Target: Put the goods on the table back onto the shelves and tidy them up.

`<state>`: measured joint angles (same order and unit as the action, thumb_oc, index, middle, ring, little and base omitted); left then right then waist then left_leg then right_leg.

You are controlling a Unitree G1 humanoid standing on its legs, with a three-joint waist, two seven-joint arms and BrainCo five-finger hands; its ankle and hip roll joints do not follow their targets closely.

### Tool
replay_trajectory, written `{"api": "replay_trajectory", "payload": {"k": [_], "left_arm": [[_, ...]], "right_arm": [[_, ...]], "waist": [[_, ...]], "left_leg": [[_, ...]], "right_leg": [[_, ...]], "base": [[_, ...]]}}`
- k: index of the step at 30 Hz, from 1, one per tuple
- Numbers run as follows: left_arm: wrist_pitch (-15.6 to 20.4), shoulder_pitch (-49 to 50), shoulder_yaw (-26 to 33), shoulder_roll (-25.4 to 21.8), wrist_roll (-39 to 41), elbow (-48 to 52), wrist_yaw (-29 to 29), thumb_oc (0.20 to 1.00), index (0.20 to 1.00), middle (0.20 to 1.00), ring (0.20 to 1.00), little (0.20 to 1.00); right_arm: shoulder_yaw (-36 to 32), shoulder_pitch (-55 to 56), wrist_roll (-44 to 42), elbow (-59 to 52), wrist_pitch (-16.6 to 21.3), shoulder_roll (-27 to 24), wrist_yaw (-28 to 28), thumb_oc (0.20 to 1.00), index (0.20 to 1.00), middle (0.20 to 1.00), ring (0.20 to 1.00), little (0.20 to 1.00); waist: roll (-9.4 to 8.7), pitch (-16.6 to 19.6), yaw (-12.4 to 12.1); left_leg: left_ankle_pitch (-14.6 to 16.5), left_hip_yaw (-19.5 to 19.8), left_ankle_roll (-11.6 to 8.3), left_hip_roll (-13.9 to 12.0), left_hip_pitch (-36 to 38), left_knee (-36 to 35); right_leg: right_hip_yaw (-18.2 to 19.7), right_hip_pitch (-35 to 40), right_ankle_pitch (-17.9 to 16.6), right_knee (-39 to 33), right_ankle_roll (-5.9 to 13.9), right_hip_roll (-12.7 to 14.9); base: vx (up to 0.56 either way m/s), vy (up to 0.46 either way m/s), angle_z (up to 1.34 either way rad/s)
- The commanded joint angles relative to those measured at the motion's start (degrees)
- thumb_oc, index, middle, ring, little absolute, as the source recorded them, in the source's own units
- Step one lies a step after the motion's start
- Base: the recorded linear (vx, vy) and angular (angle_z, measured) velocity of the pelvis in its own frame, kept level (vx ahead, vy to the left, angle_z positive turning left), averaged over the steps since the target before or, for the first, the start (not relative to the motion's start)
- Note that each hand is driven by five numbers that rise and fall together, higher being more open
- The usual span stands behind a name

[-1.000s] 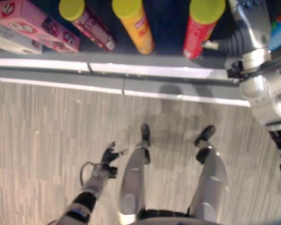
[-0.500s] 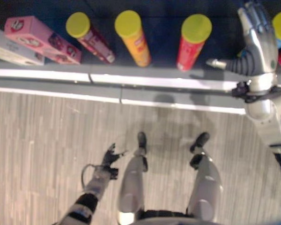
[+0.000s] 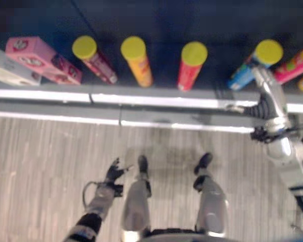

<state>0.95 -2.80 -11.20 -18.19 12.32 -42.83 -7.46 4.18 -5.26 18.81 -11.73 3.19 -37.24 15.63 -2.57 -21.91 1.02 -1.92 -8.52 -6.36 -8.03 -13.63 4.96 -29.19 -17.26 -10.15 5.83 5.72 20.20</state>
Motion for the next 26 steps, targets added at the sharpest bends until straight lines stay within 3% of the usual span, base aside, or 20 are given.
{"api": "replay_trajectory", "payload": {"k": [1, 4, 5, 9, 11, 12, 15, 19, 26], "left_arm": [[0.80, 2.31, 0.30, -1.11, -2.21, -0.02, 1.16, 1.000, 1.000, 1.000, 1.000, 1.000], [1.04, 2.65, 0.86, -0.62, -3.46, -0.73, 2.33, 1.000, 1.000, 1.000, 1.000, 1.000], [1.32, 2.71, 1.23, -0.28, -4.26, -1.57, 3.82, 1.000, 1.000, 1.000, 1.000, 1.000], [1.78, 3.46, 1.34, 0.01, -5.34, -2.07, 5.31, 1.000, 1.000, 1.000, 1.000, 1.000], [2.11, 4.47, 1.19, 0.07, -6.07, -2.64, 6.53, 1.000, 1.000, 1.000, 1.000, 1.000], [2.17, 5.28, 1.12, 0.45, -6.87, -3.45, 7.30, 1.000, 1.000, 1.000, 1.000, 1.000], [2.22, 5.06, 1.15, 0.85, -6.58, -5.12, 7.56, 1.000, 1.000, 1.000, 1.000, 1.000], [2.20, 3.28, 0.31, 2.73, -6.90, -11.87, 7.21, 1.000, 1.000, 1.000, 1.000, 1.000], [2.30, 0.89, -0.91, 3.58, -8.68, -18.05, 7.31, 1.000, 1.000, 1.000, 1.000, 1.000]], "right_arm": [[-0.75, 3.74, -10.15, -1.53, 4.21, -0.97, -6.44, 1.000, 1.000, 1.000, 1.000, 1.000], [-0.04, 9.53, -17.16, 1.12, 4.60, 0.73, -12.74, 1.000, 1.000, 1.000, 1.000, 1.000], [1.69, 12.72, -22.40, 4.68, 4.04, 1.46, -18.13, 1.000, 1.000, 1.000, 1.000, 1.000], [3.81, 16.00, -27.33, 12.05, 2.55, 3.32, -23.53, 1.000, 1.000, 1.000, 1.000, 1.000], [5.09, 17.57, -27.84, 21.20, 1.20, 6.15, -25.40, 1.000, 1.000, 1.000, 1.000, 1.000], [5.04, 17.87, -27.09, 29.04, 0.52, 8.83, -25.00, 1.000, 1.000, 1.000, 1.000, 1.000], [5.29, 16.32, -27.75, 36.91, -0.16, 11.67, -24.50, 1.000, 1.000, 1.000, 1.000, 1.000], [4.57, 10.28, -28.02, 56.55, -1.07, 17.58, -20.24, 1.000, 1.000, 1.000, 1.000, 1.000], [5.49, 5.13, -23.96, 70.46, -1.83, 19.42, -18.58, 1.000, 1.000, 1.000, 1.000, 1.000]], "waist": [[1.07, 5.30, 0.17], [0.71, 7.15, 0.87], [0.35, 8.48, 1.10], [0.01, 10.00, 1.02], [-0.30, 11.71, 1.00], [-0.36, 12.72, 0.70], [-0.46, 13.75, 0.62], [-0.48, 16.53, 0.11], [-0.57, 18.54, -0.48]], "left_leg": [[-3.29, -1.78, -4.25, -2.58, 2.32, -8.77], [-2.91, -2.41, -4.17, -2.20, 4.92, -9.46], [-2.36, -2.60, -4.06, -2.04, 6.47, -9.50], [-1.67, -2.85, -4.04, -1.74, 8.45, -9.56], [-1.16, -3.16, -3.91, -1.56, 9.77, -9.61], [-0.79, -3.47, -3.77, -1.31, 10.85, -9.76], [-0.33, -3.91, -3.56, -1.08, 11.79, -9.77], [0.63, -4.74, -3.23, -0.67, 14.58, -9.95], [1.55, -5.22, -3.15, -0.80, 16.88, -9.91]], "right_leg": [[1.56, 4.40, 1.45, 2.47, 8.36, 5.61], [1.19, 6.89, 1.61, 1.85, 8.50, 5.44], [0.66, 8.74, 1.99, 1.61, 8.52, 5.63], [-0.05, 11.07, 2.33, 1.03, 8.53, 5.75], [-0.40, 12.59, 2.21, 0.21, 8.63, 5.54], [-0.70, 13.64, 2.08, -0.23, 8.74, 5.61], [-0.58, 14.37, 1.71, -1.04, 8.81, 5.40], [-0.67, 16.81, 1.81, -1.52, 8.89, 4.97], [-0.92, 18.85, 2.36, -1.21, 8.75, 4.82]], "base": [[0.12, 0.031, -0.05], [0.11, 0.022, -0.11], [0.12, 0.000, -0.07], [0.10, 0.001, -0.03], [0.11, -0.010, -0.03], [0.09, -0.001, -0.10], [0.07, -0.001, -0.11], [0.08, -0.007, -0.12], [0.04, 0.000, -0.01]]}}
